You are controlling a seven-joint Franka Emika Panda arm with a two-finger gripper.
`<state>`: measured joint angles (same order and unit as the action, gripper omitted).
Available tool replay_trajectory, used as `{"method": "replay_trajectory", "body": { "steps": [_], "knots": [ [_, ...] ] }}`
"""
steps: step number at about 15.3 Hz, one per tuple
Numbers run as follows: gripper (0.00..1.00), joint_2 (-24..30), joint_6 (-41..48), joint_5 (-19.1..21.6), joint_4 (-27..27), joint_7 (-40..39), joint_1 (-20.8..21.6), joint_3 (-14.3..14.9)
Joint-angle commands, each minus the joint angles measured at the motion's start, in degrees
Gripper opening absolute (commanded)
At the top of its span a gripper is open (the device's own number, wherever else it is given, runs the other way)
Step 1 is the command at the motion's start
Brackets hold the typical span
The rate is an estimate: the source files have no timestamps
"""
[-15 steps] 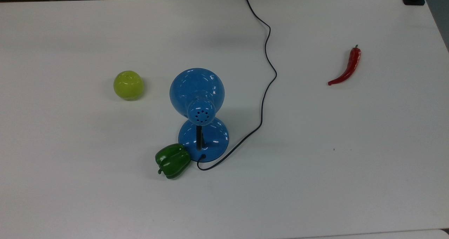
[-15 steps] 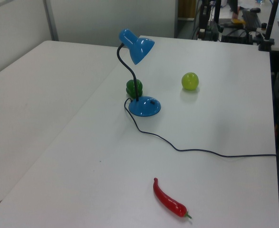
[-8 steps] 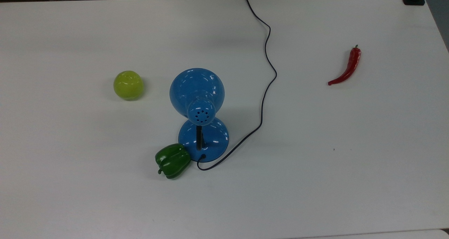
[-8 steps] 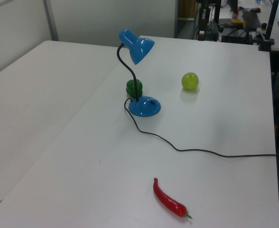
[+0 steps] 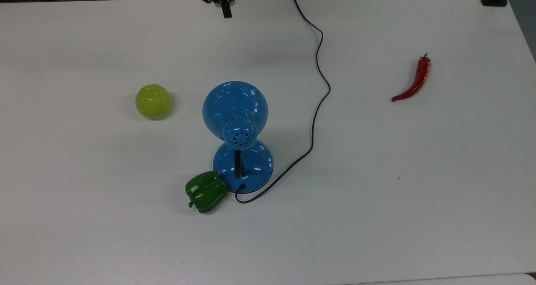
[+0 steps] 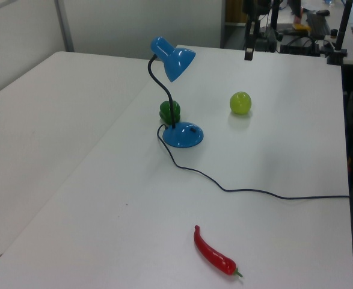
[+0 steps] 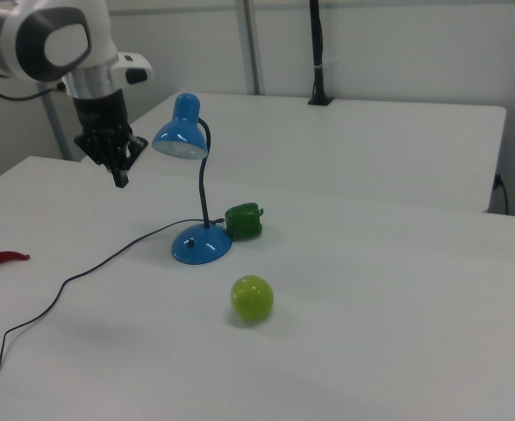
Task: Turn on desk lamp
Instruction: 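Move the gripper toward the blue lamp base and lower it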
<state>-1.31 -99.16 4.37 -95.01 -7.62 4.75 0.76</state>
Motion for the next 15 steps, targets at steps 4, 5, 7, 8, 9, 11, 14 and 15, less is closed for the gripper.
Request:
{"method": "replay_trajectory", "body": {
  "steps": [4, 5, 7, 8, 9, 11, 14, 15],
  "knots": [
    [0.00, -0.36, -10.16, 0.99, -6.93, -0.46, 1.49, 0.03],
    [0.00, -0.62, -11.83, 0.99, -7.73, -0.46, 1.58, -0.06],
    [0.00, -1.59, -14.99, 0.90, -9.31, 0.67, 1.67, -0.06],
    [0.00, -2.03, -17.79, 0.90, -10.62, 1.72, 1.67, -0.23],
    [0.00, -2.21, -21.30, 0.90, -12.11, 2.95, 1.67, -0.58],
    [0.00, -2.91, -27.02, 0.72, -14.58, 4.72, 1.84, -0.94],
    [0.00, -5.63, -32.83, 0.29, -15.47, 5.34, 2.90, -0.94],
    [0.00, -6.59, -35.02, 0.28, -15.47, 5.77, 2.90, -0.94]
  ]
}}
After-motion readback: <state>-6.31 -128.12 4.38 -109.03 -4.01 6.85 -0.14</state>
